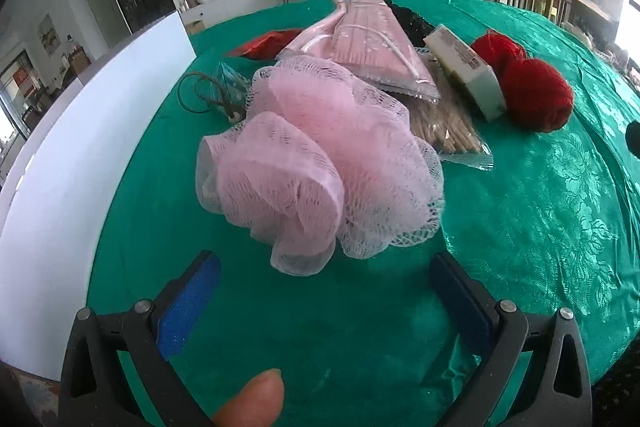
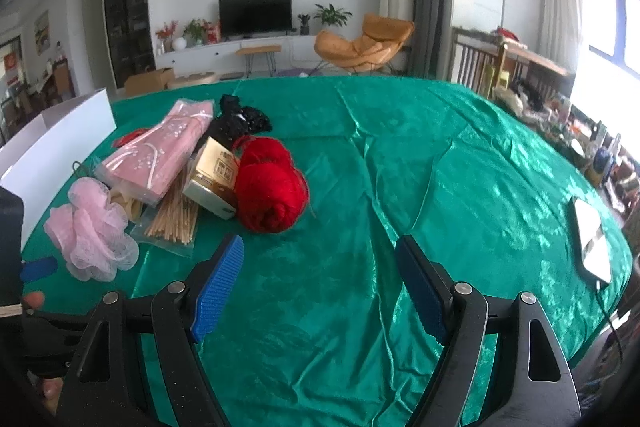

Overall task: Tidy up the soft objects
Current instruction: 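Lower the left gripper onto the pink mesh bath puff and close it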

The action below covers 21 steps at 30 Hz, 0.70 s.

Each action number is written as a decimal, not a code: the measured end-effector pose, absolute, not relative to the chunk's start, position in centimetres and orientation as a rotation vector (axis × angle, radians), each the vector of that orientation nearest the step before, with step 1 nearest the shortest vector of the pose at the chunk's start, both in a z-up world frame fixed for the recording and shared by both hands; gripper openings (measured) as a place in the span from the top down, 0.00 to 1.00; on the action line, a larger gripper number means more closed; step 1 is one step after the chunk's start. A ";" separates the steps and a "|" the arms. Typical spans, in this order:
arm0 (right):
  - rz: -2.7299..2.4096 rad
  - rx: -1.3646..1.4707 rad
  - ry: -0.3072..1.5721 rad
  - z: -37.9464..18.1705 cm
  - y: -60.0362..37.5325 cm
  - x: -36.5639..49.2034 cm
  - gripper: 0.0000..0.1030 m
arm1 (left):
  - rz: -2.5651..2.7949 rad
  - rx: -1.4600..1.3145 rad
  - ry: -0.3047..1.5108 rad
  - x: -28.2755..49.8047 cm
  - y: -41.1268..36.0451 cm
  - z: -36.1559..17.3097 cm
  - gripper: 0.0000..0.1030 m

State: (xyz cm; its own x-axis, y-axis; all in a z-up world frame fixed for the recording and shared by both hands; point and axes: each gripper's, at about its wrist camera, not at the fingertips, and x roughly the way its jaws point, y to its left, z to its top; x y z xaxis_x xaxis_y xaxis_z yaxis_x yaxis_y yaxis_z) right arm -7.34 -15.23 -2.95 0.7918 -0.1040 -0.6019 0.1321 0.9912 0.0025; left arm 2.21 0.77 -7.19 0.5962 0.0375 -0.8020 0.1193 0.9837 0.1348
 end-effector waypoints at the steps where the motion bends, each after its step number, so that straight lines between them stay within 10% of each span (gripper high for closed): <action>1: -0.127 0.052 0.653 -3.1 -15.4 -7.2 0.21 | -0.047 0.182 0.936 2.4 0.9 -7.2 0.00; 21: -0.116 0.050 0.785 -4.8 -15.1 -5.9 0.21 | -0.073 0.038 1.026 15.9 4.1 -7.9 0.00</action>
State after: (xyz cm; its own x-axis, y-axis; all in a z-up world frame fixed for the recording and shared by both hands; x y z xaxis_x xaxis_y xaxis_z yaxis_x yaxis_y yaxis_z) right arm -5.95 -15.14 -4.81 0.7017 -0.0856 -0.7073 0.1230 0.9924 0.0020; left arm 15.89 4.13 -7.92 0.5163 -0.0430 -0.8553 0.0790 0.9969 -0.0023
